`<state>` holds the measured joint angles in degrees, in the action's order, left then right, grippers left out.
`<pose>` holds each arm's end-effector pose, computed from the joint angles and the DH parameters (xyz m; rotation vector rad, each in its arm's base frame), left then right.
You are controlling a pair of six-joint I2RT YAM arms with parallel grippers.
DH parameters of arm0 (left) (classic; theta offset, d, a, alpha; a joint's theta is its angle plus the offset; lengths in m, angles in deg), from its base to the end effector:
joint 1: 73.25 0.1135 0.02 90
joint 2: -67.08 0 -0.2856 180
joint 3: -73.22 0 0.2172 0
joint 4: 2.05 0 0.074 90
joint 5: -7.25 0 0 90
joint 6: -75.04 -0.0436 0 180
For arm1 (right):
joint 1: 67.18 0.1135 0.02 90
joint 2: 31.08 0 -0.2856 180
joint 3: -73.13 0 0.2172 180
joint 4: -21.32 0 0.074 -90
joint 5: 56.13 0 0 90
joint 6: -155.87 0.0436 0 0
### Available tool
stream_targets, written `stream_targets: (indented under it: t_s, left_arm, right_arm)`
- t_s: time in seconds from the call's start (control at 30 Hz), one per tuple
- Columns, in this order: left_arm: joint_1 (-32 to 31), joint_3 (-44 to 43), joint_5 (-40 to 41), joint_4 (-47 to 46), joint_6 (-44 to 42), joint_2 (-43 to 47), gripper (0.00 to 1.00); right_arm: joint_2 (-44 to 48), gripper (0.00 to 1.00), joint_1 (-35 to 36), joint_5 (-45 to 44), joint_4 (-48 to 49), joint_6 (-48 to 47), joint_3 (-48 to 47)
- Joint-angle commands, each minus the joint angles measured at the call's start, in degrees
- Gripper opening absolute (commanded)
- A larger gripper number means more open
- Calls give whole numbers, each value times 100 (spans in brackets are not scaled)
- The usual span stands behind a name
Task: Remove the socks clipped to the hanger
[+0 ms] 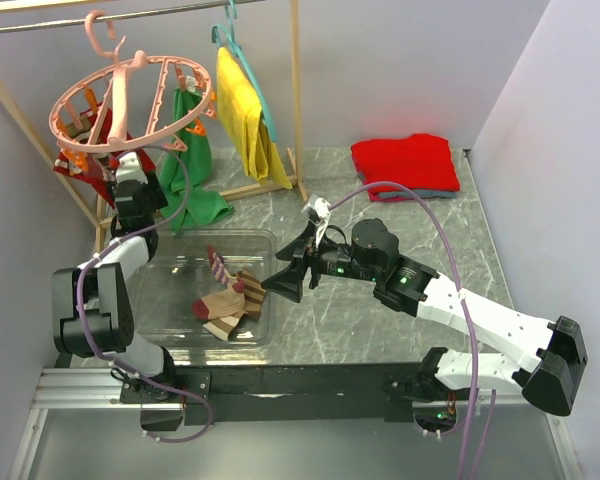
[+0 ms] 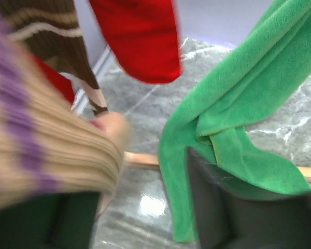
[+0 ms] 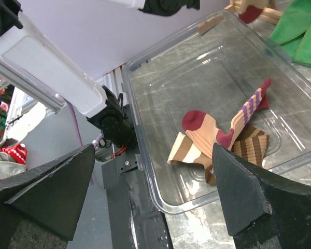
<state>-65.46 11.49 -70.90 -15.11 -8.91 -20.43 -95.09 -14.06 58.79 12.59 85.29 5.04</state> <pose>0.3128 0.0518 0.2787 -0.3624 1.7557 0.2071 0.1201 0.1907 0.3765 -0.8646 1.6014 1.2903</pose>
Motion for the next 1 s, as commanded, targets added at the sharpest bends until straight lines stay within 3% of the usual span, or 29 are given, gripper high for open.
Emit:
stream_targets:
  t_s: [0.0, 0.1, 0.13, 0.2, 0.23, 0.5, 0.73, 0.97]
  left_arm:
    - [12, -388, 105, 282, -253, -65, 57]
    - [3, -362, -217, 352, -209, 66, 36]
    - [-6, -370, -323, 457, -165, 110, 23]
    - [-32, -449, -395, 694, 1, 233, 5]
    - [-58, -545, -360, 826, 72, 260, 3]
    - [-971, -686, 396, 2012, 643, 954, 1]
    - [-1719, -731, 888, 3436, 2091, 1630, 1]
    - [-2412, -450, 766, 4140, 2928, 2693, 1]
  right_arm:
    - [64, 100, 23, -58, 183, -70, -42]
    - [64, 100, 23, -155, 157, -96, -51]
    - [55, 100, 14, -155, 157, -88, -68]
    - [29, 100, 23, -155, 165, -87, -86]
    - [-23, 100, 23, -155, 174, -61, -86]
    - [-208, 100, 93, -155, 209, 18, -165]
    - [-261, 100, 251, -410, 130, 27, -165]
    - [-235, 100, 330, -647, 78, 88, -86]
